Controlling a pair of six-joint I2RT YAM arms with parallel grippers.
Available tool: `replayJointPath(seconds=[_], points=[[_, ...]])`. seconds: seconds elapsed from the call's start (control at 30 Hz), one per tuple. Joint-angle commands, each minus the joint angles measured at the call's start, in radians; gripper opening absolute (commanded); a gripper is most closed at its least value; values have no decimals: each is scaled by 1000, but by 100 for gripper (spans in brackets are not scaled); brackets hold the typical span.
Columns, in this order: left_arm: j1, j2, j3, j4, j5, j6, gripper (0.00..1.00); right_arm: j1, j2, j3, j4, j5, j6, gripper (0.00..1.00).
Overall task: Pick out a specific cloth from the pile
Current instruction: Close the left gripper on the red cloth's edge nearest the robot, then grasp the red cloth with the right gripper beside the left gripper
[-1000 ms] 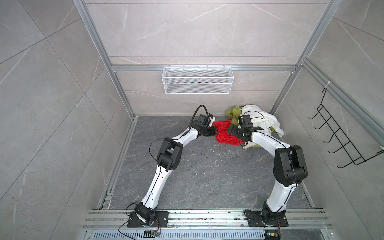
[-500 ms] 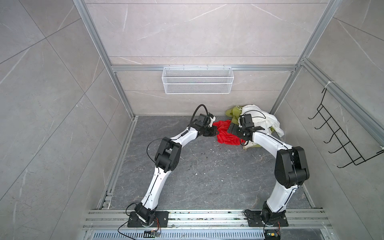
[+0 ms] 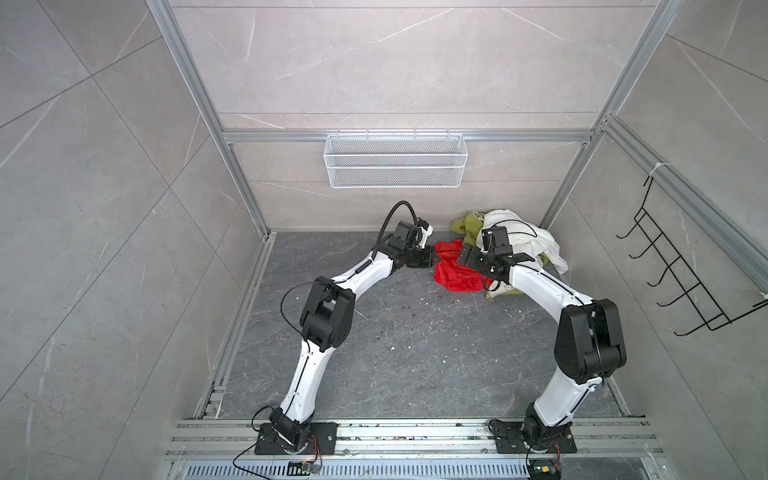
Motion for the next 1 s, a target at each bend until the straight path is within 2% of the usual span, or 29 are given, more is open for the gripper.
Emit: replayJointPath(seconds=[0.0,0.43,0.57,0.67,0.73,0.83,0.97], points=[[-2,-120,-20,47,-12,-7,0,-4,-37,-12,-17,16,-17,100],[-1,-217,-97,60,-60,21,0,-5,-17,10,-17,28,-29,100],[-1,-224,-106,53,-58,20,0,1,19,47,-58,101,-76,99],[-2,-233,-134,56,-62,20,0,9,56,109,-131,203,-132,98],[-1,-238,-159,69,-63,15,0,10,64,131,-149,215,-154,96],[0,-241,-184,79,-62,8,0,11,49,118,-123,108,-216,92],[-1,-241,-192,76,-65,7,0,10,-24,20,-19,-95,-424,91]])
